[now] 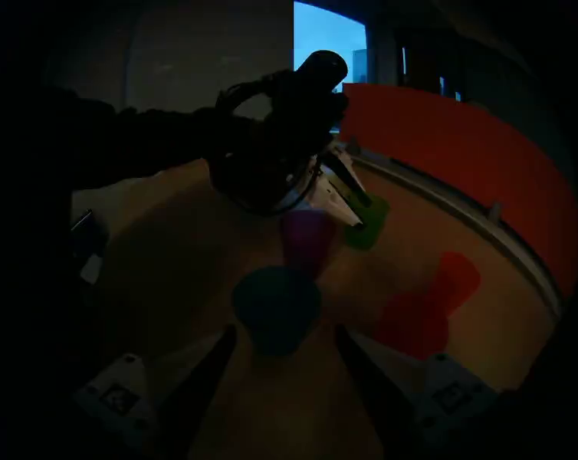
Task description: Pour water
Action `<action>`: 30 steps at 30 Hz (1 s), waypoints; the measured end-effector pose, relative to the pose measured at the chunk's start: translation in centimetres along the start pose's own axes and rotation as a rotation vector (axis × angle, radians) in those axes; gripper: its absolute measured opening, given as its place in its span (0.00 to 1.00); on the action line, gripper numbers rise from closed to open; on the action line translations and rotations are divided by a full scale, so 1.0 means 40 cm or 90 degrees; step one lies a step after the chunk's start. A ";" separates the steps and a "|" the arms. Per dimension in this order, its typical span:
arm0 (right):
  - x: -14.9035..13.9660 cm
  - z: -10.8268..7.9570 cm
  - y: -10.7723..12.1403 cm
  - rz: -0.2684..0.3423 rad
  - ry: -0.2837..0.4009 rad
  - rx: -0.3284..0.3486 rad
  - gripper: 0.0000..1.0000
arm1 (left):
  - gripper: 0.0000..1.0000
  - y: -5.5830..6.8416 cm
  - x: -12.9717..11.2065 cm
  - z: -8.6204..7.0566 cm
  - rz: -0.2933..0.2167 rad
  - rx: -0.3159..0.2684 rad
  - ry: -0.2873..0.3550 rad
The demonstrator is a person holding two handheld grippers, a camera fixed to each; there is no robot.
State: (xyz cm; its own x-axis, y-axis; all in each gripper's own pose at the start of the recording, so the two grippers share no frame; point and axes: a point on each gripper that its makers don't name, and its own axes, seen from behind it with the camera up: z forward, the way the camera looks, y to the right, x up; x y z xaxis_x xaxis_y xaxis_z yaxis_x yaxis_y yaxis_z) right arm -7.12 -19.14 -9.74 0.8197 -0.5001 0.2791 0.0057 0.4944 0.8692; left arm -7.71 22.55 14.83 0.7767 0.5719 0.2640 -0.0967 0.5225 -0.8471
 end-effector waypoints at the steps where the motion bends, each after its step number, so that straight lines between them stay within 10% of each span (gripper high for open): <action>1: 0.000 0.001 -0.001 -0.001 0.000 0.000 0.95 | 0.86 -0.001 0.002 -0.003 0.000 0.002 0.001; 30: 0.002 0.006 -0.008 -0.018 0.000 -0.010 0.95 | 0.86 -0.019 0.099 -0.160 -0.001 0.057 0.083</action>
State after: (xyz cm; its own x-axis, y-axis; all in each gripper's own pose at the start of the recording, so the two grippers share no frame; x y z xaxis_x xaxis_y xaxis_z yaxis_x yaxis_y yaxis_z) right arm -7.17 -19.51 -9.89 0.8187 -0.5148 0.2544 0.0382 0.4910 0.8703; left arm -0.58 20.36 13.55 0.8502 0.4874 0.1990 -0.1460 0.5814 -0.8004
